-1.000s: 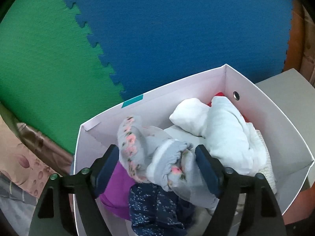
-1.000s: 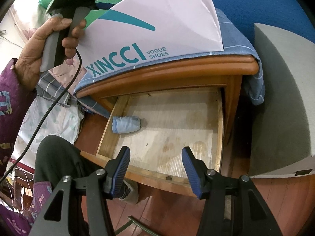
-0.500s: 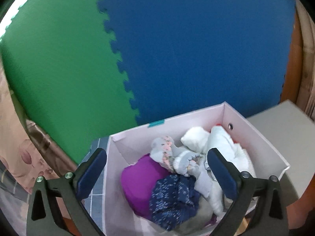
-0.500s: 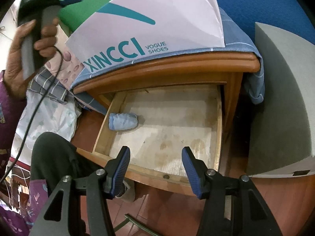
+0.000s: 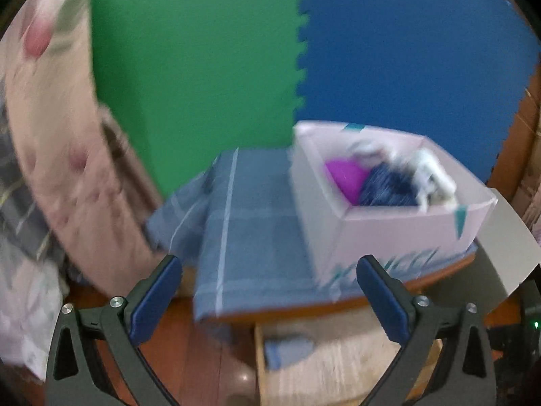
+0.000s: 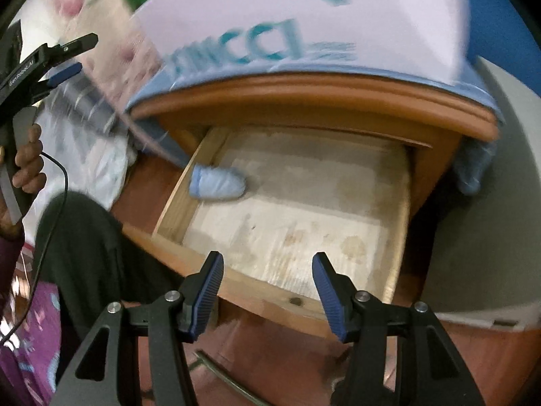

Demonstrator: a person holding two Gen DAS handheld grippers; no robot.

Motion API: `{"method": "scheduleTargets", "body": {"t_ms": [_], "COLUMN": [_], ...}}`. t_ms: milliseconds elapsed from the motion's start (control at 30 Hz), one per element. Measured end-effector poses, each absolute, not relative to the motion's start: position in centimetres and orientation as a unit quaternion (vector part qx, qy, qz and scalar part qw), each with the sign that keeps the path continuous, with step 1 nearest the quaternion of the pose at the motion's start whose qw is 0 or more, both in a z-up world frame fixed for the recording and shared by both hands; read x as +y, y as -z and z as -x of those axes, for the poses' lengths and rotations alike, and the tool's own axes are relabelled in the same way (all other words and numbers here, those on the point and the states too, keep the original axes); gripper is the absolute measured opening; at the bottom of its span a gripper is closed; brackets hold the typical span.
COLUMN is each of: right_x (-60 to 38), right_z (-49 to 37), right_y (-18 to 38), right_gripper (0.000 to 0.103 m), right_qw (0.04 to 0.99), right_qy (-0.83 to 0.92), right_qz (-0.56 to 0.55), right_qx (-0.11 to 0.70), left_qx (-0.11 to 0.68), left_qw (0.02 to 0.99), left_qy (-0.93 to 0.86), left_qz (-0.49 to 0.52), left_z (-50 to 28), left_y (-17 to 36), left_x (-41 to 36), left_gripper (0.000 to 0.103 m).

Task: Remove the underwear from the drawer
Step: 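Withdraw the left tool while lowering the right tool toward the light blue sock, then close the right tool on the light blue sock in the drawer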

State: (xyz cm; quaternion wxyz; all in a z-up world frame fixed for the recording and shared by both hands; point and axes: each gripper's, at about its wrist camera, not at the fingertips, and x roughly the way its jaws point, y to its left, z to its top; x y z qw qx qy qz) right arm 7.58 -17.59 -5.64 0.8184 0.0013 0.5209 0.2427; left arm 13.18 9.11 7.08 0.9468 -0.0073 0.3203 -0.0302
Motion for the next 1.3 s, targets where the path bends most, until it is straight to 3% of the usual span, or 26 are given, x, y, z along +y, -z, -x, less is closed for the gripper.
{"method": "scheduleTargets", "body": {"t_ms": [233, 700, 1133, 1300], "right_x": [-8.5, 1.6, 6.2, 7.1], "right_z": [-9.8, -16.6, -16.6, -16.7], "right_y": [7.5, 15.2, 17.7, 18.3], "right_gripper": [0.056, 0.056, 0.056, 0.07], "right_qw": [0.778, 0.717, 0.701, 0.682], "right_qy": [-0.322, -0.381, -0.397, -0.413], "right_qz": [0.146, 0.273, 0.422, 0.446], "right_qx": [0.519, 0.516, 0.416, 0.407], "left_qx": [0.346, 0.385, 0.386, 0.393], "left_qw": [0.933, 0.914, 0.904, 0.893], "left_qy": [0.038, 0.001, 0.021, 0.019], "left_qz": [0.09, 0.129, 0.18, 0.217], "left_z": [-11.1, -12.1, -12.4, -12.7], "left_y": [-4.1, -2.3, -1.9, -1.3], "left_x": [13.3, 16.1, 17.9, 19.0], "left_gripper": [0.103, 0.103, 0.103, 0.103]}}
